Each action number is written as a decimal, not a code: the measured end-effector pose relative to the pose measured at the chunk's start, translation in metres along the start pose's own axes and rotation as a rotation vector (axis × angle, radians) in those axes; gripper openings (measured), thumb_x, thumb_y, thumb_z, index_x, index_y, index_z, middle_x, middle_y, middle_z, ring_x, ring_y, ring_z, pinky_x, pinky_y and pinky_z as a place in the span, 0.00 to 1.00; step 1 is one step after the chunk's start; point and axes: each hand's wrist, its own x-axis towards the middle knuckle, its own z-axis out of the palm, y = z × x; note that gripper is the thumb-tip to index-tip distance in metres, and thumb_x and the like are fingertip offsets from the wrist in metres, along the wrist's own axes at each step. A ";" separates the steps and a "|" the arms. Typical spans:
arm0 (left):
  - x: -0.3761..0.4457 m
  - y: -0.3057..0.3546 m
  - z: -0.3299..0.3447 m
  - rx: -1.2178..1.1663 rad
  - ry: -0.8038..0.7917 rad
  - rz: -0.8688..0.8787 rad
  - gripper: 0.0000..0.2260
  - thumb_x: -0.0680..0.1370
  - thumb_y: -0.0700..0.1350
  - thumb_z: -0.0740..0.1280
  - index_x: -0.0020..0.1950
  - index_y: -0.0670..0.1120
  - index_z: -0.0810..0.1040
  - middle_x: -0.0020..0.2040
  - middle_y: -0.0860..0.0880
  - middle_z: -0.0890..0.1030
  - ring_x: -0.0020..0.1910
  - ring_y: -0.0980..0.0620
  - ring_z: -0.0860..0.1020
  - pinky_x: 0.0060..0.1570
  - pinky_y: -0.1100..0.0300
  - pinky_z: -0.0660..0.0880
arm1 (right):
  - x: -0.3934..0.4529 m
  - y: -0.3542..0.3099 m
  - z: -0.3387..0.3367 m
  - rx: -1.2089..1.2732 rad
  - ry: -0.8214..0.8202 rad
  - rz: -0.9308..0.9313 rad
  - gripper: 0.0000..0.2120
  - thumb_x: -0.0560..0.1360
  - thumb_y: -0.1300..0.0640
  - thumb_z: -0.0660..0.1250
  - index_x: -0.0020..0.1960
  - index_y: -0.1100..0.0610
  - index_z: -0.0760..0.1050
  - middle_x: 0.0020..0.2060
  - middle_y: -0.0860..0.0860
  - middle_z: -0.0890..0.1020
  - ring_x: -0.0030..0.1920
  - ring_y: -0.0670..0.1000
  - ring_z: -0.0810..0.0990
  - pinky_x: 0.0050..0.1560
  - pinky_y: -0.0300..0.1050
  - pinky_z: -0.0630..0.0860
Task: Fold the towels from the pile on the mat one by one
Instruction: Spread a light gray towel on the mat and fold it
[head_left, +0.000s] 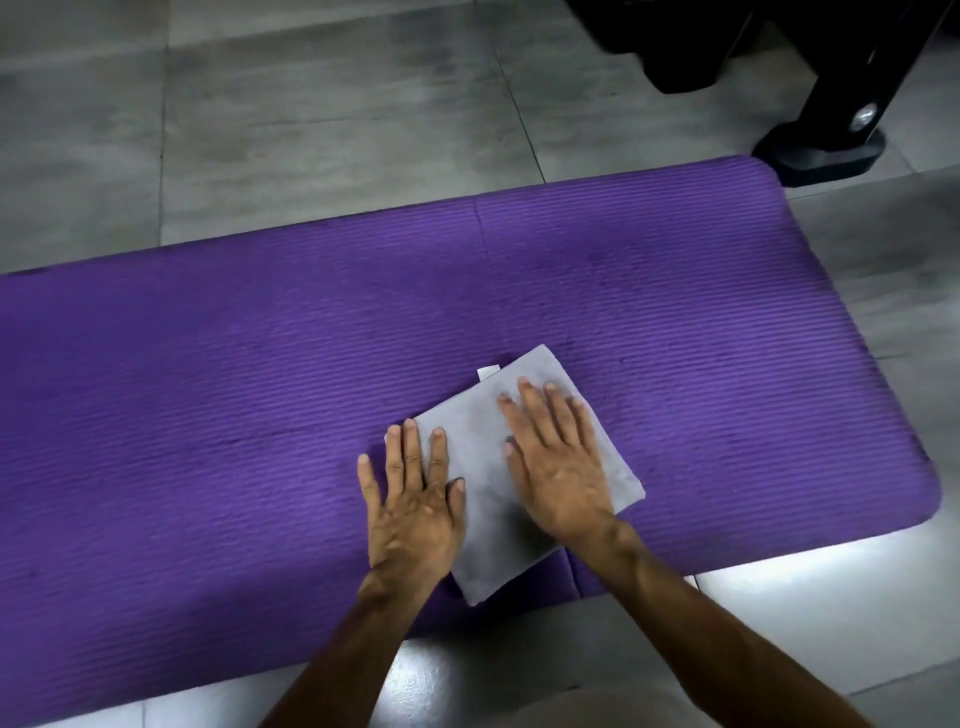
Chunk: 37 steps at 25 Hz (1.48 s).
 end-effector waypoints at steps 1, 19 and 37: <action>-0.007 0.001 0.001 -0.003 0.035 0.021 0.28 0.81 0.58 0.52 0.78 0.47 0.60 0.78 0.41 0.57 0.78 0.42 0.55 0.74 0.37 0.49 | 0.002 -0.001 0.010 -0.015 -0.046 0.026 0.27 0.81 0.47 0.51 0.79 0.53 0.57 0.78 0.54 0.59 0.78 0.59 0.56 0.75 0.59 0.50; -0.084 0.005 0.010 -0.182 -0.097 0.474 0.34 0.72 0.42 0.65 0.78 0.45 0.61 0.79 0.46 0.56 0.77 0.45 0.57 0.69 0.57 0.67 | -0.052 0.042 -0.017 0.019 -0.272 -0.134 0.34 0.80 0.33 0.48 0.80 0.49 0.50 0.80 0.49 0.50 0.79 0.54 0.47 0.75 0.61 0.52; -0.015 -0.040 -0.182 -1.533 -0.152 0.131 0.16 0.71 0.35 0.71 0.55 0.51 0.78 0.44 0.51 0.84 0.43 0.58 0.80 0.45 0.67 0.76 | -0.011 0.027 -0.158 1.095 0.027 0.207 0.16 0.69 0.65 0.75 0.51 0.50 0.77 0.42 0.43 0.82 0.42 0.43 0.81 0.44 0.35 0.77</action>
